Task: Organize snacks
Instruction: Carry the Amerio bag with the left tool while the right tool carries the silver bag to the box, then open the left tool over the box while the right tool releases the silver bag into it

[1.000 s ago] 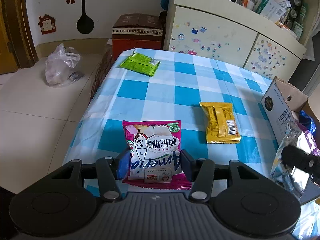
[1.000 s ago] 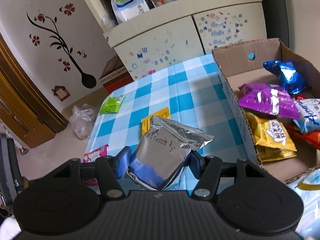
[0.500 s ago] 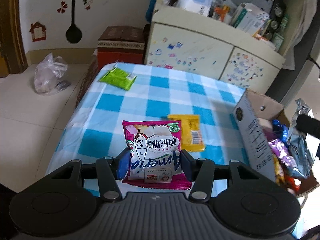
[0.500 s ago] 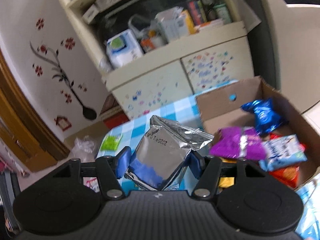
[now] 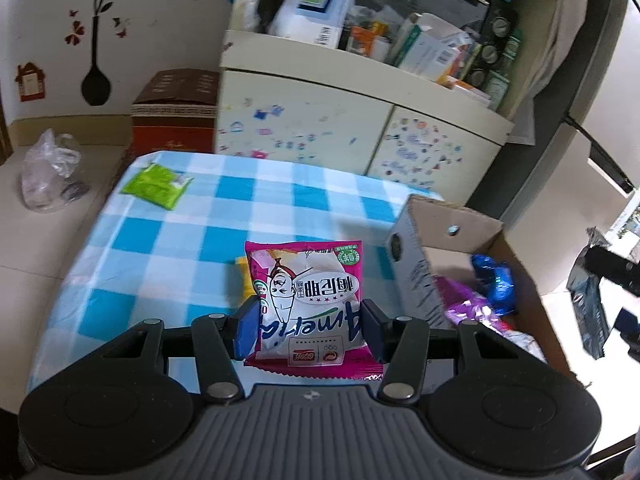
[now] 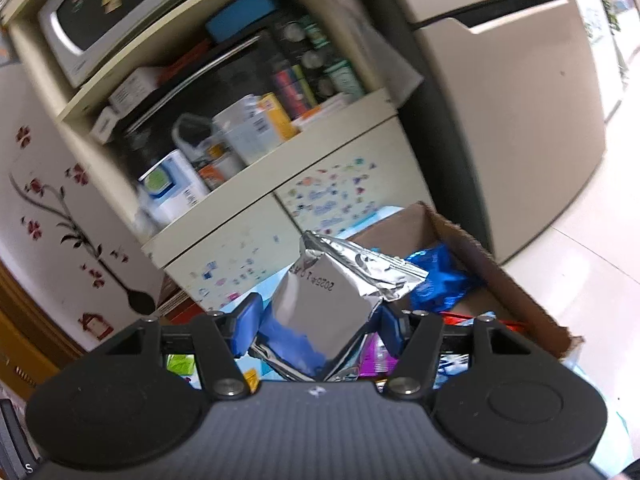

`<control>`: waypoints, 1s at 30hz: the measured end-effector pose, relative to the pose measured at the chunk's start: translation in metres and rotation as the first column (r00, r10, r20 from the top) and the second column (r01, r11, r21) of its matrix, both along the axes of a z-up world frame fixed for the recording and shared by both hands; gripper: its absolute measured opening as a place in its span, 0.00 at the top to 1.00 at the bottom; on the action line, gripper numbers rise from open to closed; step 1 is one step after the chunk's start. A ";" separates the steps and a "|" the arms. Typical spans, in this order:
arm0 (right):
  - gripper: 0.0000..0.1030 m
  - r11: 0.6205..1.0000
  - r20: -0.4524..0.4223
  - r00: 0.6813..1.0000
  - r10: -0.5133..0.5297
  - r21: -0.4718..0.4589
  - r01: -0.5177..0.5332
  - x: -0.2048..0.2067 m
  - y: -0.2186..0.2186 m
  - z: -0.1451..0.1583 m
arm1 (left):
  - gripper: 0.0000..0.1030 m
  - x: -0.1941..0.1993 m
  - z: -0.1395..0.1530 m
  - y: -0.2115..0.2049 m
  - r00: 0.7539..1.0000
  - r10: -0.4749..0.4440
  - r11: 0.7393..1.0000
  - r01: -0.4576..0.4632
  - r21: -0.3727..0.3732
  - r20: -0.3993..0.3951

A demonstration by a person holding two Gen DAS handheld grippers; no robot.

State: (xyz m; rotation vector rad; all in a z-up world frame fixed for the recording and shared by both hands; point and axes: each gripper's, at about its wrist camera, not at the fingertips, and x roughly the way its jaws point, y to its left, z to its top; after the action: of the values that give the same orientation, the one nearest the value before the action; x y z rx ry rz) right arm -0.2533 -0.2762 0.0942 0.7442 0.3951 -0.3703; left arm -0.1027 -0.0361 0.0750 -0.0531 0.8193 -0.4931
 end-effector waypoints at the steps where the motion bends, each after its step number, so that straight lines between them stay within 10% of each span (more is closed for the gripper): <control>1: 0.41 1.000 0.002 1.000 -0.009 0.005 0.009 -0.002 -0.003 0.000 | 0.44 0.000 0.001 -0.005 1.000 -0.009 1.000 0.009 -0.003 -0.001; 25: 0.39 0.967 -0.017 0.987 -0.159 0.196 0.160 -0.017 -0.043 -0.025 | 0.43 0.031 0.007 -0.156 0.977 -0.211 0.977 0.211 -0.003 -0.003; 30: 0.22 0.954 -0.019 0.983 -0.184 0.238 0.184 -0.017 -0.047 -0.030 | 0.09 0.034 0.008 -0.175 0.973 -0.231 0.972 0.230 0.038 0.013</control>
State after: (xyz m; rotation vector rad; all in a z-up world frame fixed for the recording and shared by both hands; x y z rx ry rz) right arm -0.2705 -0.3235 0.0641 1.0216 0.3719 -0.5024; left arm -0.0683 -0.2108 0.0830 0.0807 0.8214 -0.6967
